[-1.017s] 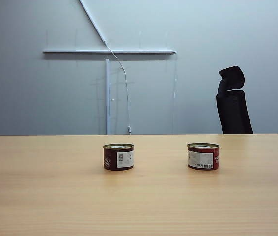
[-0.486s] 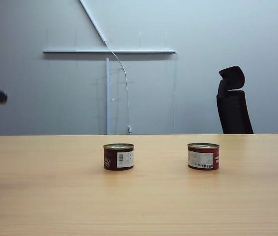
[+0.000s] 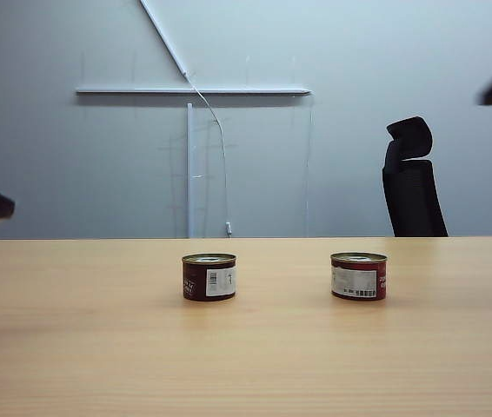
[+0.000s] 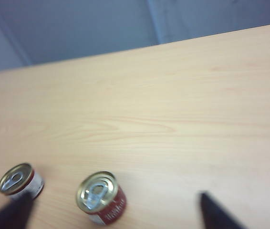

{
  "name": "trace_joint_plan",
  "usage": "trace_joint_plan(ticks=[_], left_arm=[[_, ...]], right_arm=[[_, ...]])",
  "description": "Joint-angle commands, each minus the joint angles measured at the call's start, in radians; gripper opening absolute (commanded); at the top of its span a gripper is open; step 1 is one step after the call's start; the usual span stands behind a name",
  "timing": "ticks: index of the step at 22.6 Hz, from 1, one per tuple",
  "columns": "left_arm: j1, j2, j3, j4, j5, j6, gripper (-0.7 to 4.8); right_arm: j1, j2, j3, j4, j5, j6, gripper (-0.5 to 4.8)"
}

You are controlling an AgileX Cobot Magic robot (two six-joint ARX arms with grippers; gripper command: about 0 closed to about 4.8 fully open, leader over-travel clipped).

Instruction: Stack a can of tomatoes on the right onto the can of tomatoes on the left.

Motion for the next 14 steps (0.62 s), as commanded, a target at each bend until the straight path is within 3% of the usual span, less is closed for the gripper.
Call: trace_joint_plan(ticks=[1, 3, 5, 14], left_arm=[[0.0, 0.031, 0.002, 0.011, 0.001, 0.006, -0.02], [0.0, 0.054, 0.002, 0.011, 0.001, 0.006, -0.02], [0.0, 0.064, 0.002, 0.013, 0.001, 0.006, -0.02], [0.0, 0.064, 0.002, 0.011, 0.0, 0.006, -0.02]], right_arm=[[0.078, 0.146, 0.061, 0.04, -0.01, -0.202, 4.79], [0.163, 0.295, 0.105, 0.051, 0.001, -0.321, 4.79], [0.204, 0.383, 0.122, 0.073, 0.027, -0.36, 4.79], [0.259, 0.75, 0.168, 0.298, 0.063, -0.376, 4.79]])
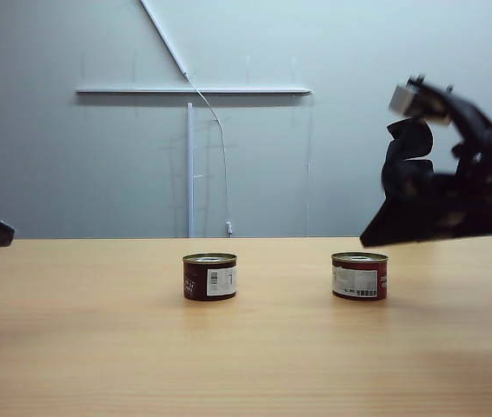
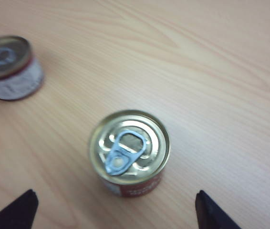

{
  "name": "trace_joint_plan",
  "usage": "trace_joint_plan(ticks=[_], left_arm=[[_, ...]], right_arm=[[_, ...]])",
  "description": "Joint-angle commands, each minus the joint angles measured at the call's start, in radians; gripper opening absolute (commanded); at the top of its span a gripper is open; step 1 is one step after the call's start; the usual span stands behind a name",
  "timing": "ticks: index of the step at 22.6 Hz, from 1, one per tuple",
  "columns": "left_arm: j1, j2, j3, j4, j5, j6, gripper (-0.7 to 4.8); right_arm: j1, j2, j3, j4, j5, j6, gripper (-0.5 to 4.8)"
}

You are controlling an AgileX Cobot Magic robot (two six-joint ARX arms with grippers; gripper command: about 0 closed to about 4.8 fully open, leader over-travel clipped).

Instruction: Stack a can of tomatoes on the right onto the can of tomatoes on the left.

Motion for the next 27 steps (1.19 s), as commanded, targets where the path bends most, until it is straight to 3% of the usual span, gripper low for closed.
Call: trace_joint_plan(ticks=[1, 4, 11, 13, 14, 16, 21, 27], left_arm=[[0.0, 0.001, 0.002, 0.012, 0.0, 0.006, -0.02], [0.0, 0.001, 0.002, 0.012, 0.0, 0.006, -0.02], [0.0, 0.001, 0.002, 0.012, 0.0, 0.006, -0.02], [0.0, 0.001, 0.002, 0.013, 0.001, 0.006, -0.02], [0.0, 0.001, 0.002, 0.013, 0.0, 0.006, -0.02], [0.0, 0.001, 0.002, 0.013, 0.001, 0.006, -0.02], [0.0, 0.001, 0.002, 0.013, 0.0, 0.006, -0.02], [0.003, 0.001, 0.002, 0.013, 0.001, 0.006, -0.02]], right_arm=[[0.005, 0.128, 0.032, 0.154, 0.005, -0.006, 4.79], [0.006, 0.266, 0.1, 0.165, 0.005, -0.006, 4.79], [0.007, 0.365, 0.153, 0.194, 0.004, 0.002, 4.79], [0.007, 0.372, 0.153, 0.195, 0.0, 0.002, 3.2], [0.007, 0.372, 0.153, 0.195, -0.01, 0.002, 1.56], [0.007, 0.372, 0.153, 0.2, -0.024, 0.002, 0.73], [0.021, 0.372, 0.153, 0.251, -0.09, 0.057, 0.62], [0.128, 0.372, 0.199, 0.278, -0.145, 0.116, 0.62]])
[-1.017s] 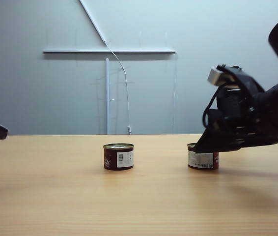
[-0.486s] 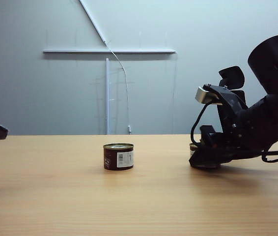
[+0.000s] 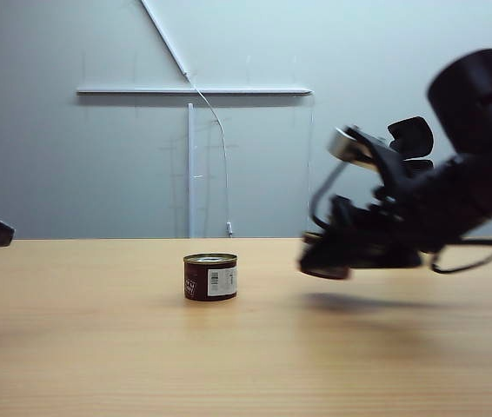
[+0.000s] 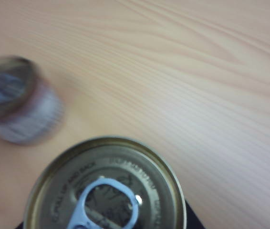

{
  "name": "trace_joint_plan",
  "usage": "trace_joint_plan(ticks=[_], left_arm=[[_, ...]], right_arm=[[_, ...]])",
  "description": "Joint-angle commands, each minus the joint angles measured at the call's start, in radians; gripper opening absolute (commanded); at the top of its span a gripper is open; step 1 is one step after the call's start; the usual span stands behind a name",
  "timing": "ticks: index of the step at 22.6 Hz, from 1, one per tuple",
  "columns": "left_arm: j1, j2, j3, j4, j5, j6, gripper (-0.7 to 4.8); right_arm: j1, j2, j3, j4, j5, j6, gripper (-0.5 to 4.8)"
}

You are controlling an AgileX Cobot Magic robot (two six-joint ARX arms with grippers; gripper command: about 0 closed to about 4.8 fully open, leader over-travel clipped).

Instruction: Stack a can of tomatoes on the right onto the can of tomatoes on the left.

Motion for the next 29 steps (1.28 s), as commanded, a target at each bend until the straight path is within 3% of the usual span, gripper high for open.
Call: trace_joint_plan(ticks=[1, 5, 9, 18, 29], left_arm=[[0.002, 0.001, 0.002, 0.013, 0.001, 0.006, -0.02], [0.008, 0.0, 0.002, 0.013, 0.0, 0.006, -0.02], [0.008, 0.0, 0.002, 0.013, 0.0, 0.006, -0.02], [0.103, -0.001, 0.002, 0.013, 0.001, 0.006, -0.02], [0.128, -0.03, 0.002, 0.013, 0.001, 0.006, -0.02]], right_arm=[[0.077, -0.006, 0.046, 0.03, -0.023, 0.012, 0.62], [0.183, 0.0, 0.122, -0.013, 0.064, -0.003, 0.62], [0.228, 0.019, 0.187, -0.048, 0.153, -0.008, 0.62], [0.248, 0.122, 0.396, -0.256, 0.173, -0.031, 0.62], [0.259, 0.126, 0.41, -0.352, 0.203, -0.063, 0.62]])
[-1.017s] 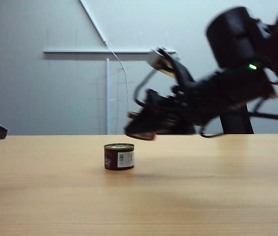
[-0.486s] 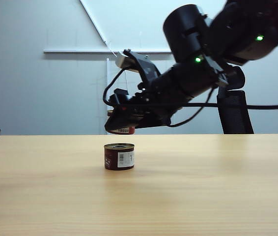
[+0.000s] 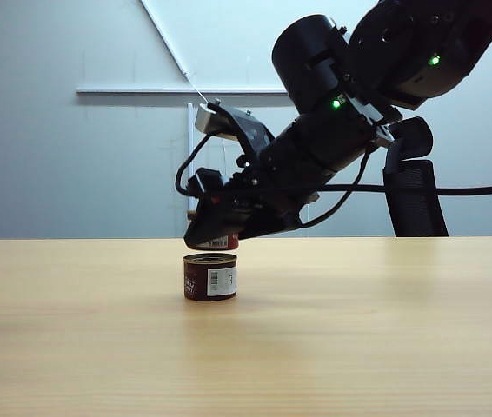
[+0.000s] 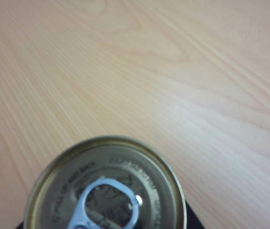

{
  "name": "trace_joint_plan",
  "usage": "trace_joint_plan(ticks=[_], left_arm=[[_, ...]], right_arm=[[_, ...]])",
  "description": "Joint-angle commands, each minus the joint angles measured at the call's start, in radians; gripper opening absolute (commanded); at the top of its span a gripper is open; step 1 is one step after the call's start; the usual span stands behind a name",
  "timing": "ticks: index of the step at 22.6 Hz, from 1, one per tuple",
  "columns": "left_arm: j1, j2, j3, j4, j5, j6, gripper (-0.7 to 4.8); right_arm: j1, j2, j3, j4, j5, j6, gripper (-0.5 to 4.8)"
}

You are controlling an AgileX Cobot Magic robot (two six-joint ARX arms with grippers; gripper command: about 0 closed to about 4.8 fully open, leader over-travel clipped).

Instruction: Stack a can of tomatoes on the right onto the can of tomatoes on the left.

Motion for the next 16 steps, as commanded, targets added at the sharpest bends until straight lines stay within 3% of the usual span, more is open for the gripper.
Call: trace_joint_plan(ticks=[1, 16], left_arm=[[0.0, -0.019, 0.002, 0.012, 0.003, 0.006, -0.02], [0.0, -0.019, 0.002, 0.013, 0.003, 0.006, -0.02]], right_arm=[[0.006, -0.003, 0.005, -0.003, 0.0, -0.032, 0.62], [0.005, 0.008, 0.005, 0.005, -0.005, -0.042, 0.63]])
